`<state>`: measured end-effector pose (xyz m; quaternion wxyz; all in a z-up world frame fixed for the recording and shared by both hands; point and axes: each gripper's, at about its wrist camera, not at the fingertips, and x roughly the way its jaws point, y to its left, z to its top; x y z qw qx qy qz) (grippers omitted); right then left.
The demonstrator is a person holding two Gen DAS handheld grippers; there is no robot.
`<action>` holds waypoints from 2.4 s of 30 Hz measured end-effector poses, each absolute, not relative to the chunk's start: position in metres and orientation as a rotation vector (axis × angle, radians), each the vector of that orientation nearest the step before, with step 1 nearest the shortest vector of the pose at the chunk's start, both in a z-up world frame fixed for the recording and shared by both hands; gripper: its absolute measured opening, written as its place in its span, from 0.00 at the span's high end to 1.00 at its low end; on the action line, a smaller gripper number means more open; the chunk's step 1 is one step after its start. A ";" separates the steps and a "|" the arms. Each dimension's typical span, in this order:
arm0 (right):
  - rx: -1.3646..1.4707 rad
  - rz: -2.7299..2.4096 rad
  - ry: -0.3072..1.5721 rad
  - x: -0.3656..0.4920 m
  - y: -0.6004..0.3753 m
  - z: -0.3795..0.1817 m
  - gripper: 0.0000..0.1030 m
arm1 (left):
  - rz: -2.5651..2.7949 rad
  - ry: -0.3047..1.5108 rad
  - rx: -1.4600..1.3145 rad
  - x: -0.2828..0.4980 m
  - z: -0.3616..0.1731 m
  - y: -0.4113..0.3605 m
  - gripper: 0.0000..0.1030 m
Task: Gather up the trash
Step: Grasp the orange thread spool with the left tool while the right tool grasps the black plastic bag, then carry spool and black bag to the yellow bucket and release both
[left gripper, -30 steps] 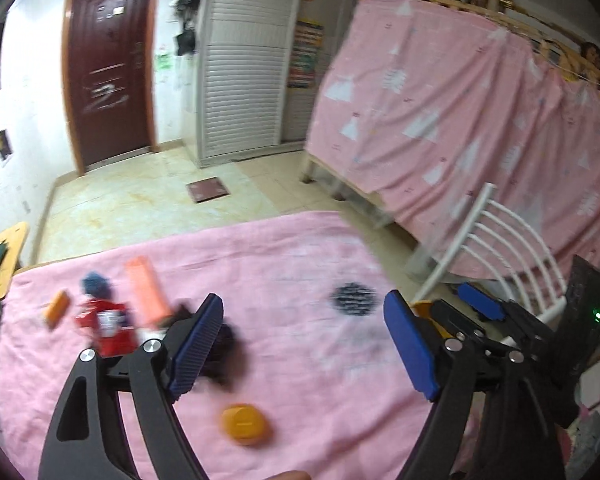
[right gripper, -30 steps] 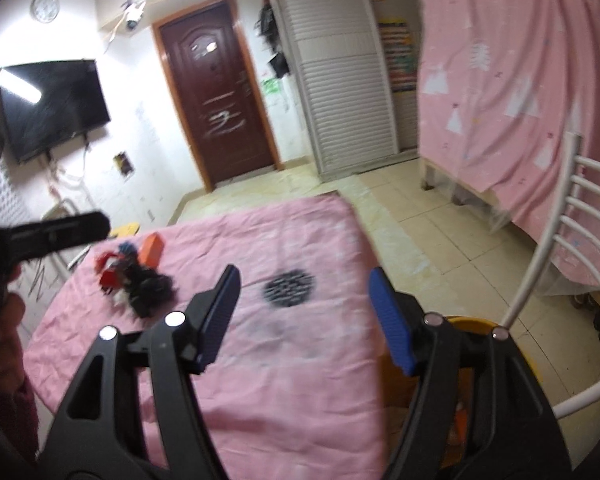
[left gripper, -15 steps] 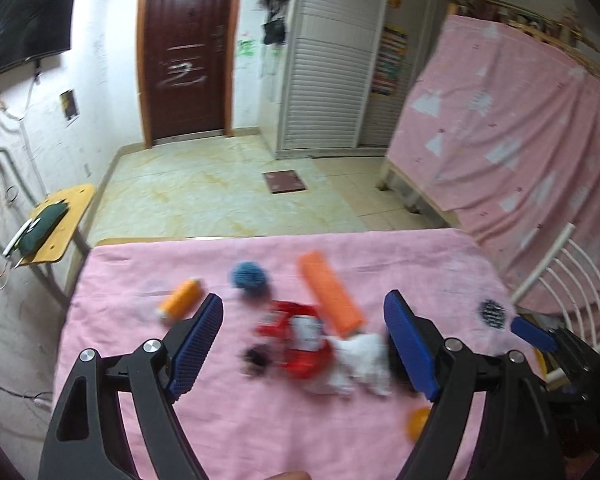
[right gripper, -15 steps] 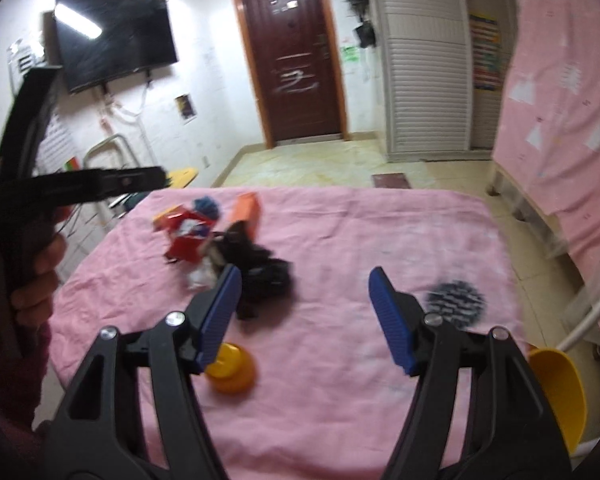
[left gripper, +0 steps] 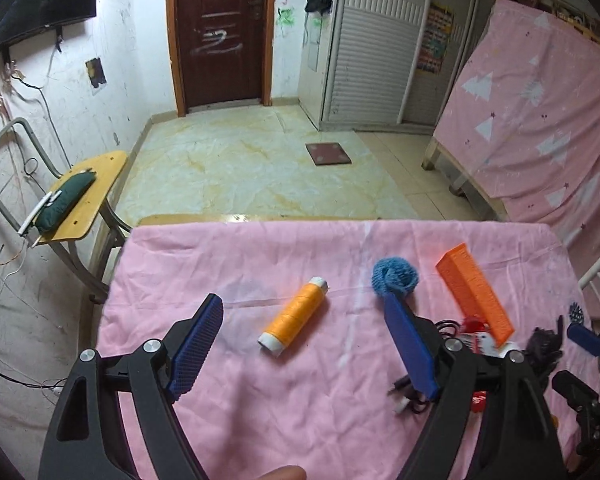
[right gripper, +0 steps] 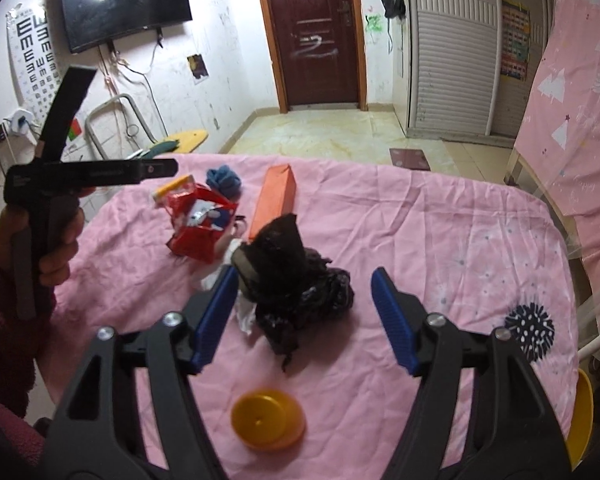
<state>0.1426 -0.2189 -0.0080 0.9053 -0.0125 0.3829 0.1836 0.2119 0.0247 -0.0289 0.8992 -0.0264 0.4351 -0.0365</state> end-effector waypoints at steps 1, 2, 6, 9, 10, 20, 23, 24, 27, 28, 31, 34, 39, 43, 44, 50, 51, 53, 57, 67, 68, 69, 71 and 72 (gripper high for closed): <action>-0.027 0.382 0.801 0.145 -0.218 -0.010 0.31 | -0.077 0.909 -0.053 0.216 -0.033 0.025 0.27; -0.030 0.383 0.810 0.147 -0.216 -0.012 0.31 | -0.075 0.913 -0.054 0.220 -0.035 0.024 0.27; -0.016 0.387 0.830 0.156 -0.214 -0.016 0.31 | -0.040 0.909 -0.026 0.228 -0.042 0.022 0.33; 0.003 0.385 0.849 0.164 -0.214 -0.021 0.31 | -0.049 0.936 -0.033 0.232 -0.048 0.023 0.48; 0.016 0.386 0.859 0.167 -0.214 -0.023 0.31 | -0.054 0.946 -0.033 0.232 -0.051 0.023 0.54; 0.034 0.408 0.884 0.174 -0.213 -0.031 0.45 | -0.025 0.944 -0.004 0.229 -0.059 0.020 0.92; 0.016 0.420 0.870 0.170 -0.210 -0.029 0.56 | -0.004 0.936 0.004 0.226 -0.058 0.018 0.92; 0.013 0.422 0.865 0.168 -0.207 -0.028 0.59 | 0.009 0.932 0.007 0.223 -0.058 0.017 0.92; 0.009 0.423 0.839 0.161 -0.206 -0.022 0.65 | 0.028 0.912 0.017 0.217 -0.054 0.016 0.92; 0.017 0.424 0.827 0.158 -0.208 -0.019 0.65 | 0.032 0.901 0.016 0.213 -0.050 0.015 0.92; 0.026 0.430 0.795 0.149 -0.215 -0.009 0.65 | 0.043 0.872 -0.002 0.204 -0.038 0.017 0.92; 0.034 0.426 0.763 0.140 -0.224 0.001 0.65 | 0.051 0.836 -0.010 0.193 -0.021 0.016 0.92; 0.048 0.415 0.726 0.124 -0.237 0.012 0.65 | 0.047 0.793 0.004 0.175 0.001 0.004 0.92; 0.058 0.408 0.705 0.113 -0.248 0.017 0.65 | 0.026 0.762 0.028 0.159 0.018 -0.015 0.92; 0.060 0.406 0.699 0.109 -0.252 0.018 0.65 | 0.021 0.755 0.033 0.155 0.022 -0.021 0.92; 0.080 0.371 0.658 0.086 -0.281 0.025 0.65 | -0.015 0.726 0.055 0.142 0.041 -0.049 0.92; 0.085 0.363 0.653 0.082 -0.286 0.026 0.65 | -0.023 0.722 0.059 0.139 0.043 -0.054 0.92; 0.100 0.346 0.638 0.074 -0.299 0.029 0.65 | -0.041 0.712 0.069 0.132 0.048 -0.068 0.92; 0.125 0.313 0.613 0.059 -0.323 0.032 0.65 | -0.091 0.692 0.093 0.119 0.055 -0.099 0.92; 0.176 0.243 0.573 0.032 -0.374 0.036 0.65 | -0.186 0.683 0.132 0.104 0.060 -0.167 0.92; 0.179 0.237 0.570 0.031 -0.378 0.037 0.65 | -0.195 0.686 0.134 0.103 0.059 -0.173 0.92; 0.184 0.229 0.565 0.029 -0.384 0.038 0.65 | -0.204 0.691 0.135 0.102 0.059 -0.180 0.92; 0.191 0.210 0.552 0.025 -0.392 0.039 0.65 | -0.228 0.699 0.137 0.100 0.058 -0.195 0.92; 0.196 0.194 0.544 0.023 -0.399 0.041 0.65 | -0.240 0.702 0.138 0.099 0.058 -0.202 0.92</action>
